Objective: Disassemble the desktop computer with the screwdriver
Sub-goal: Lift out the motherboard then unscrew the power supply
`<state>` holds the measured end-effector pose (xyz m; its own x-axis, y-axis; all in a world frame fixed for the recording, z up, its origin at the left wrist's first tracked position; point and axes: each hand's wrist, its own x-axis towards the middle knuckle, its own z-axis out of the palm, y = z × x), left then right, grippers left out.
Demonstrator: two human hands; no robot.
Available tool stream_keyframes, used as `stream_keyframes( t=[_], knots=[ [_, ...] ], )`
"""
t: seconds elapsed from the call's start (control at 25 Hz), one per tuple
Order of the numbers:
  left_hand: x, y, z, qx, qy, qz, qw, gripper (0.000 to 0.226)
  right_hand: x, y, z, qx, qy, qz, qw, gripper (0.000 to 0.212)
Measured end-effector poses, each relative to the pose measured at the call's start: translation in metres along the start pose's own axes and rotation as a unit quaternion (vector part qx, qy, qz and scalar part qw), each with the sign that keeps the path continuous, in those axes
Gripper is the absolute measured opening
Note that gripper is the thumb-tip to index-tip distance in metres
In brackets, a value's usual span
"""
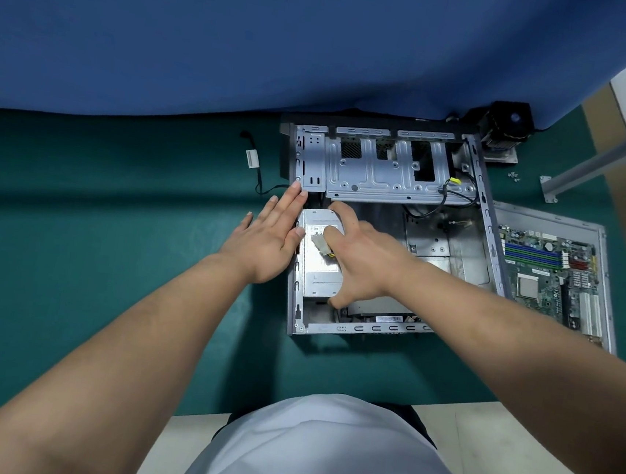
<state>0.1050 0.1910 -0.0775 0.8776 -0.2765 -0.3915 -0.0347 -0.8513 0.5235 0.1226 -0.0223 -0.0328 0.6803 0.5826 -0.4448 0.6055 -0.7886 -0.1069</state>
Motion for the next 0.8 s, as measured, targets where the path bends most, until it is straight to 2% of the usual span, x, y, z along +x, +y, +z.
stream_keyframes(
  t=[0.32,0.6,0.68,0.8],
  knots=[
    [0.002,-0.002,-0.001,0.012,-0.004,-0.001,1.000,0.058,-0.009,0.022,-0.005,0.025,-0.001,-0.024,0.999,0.081],
    [0.000,0.002,-0.002,0.036,-0.006,-0.018,0.999,0.058,-0.040,0.046,-0.016,0.047,0.015,0.020,0.999,0.085],
    [-0.006,0.011,0.000,0.035,0.036,-0.020,0.999,0.058,-0.050,0.051,-0.023,0.053,0.016,0.038,0.998,0.087],
    [-0.028,0.034,0.011,-0.020,0.148,0.105,0.983,0.055,-0.067,0.055,-0.035,0.089,0.023,0.088,0.992,0.102]
  ],
)
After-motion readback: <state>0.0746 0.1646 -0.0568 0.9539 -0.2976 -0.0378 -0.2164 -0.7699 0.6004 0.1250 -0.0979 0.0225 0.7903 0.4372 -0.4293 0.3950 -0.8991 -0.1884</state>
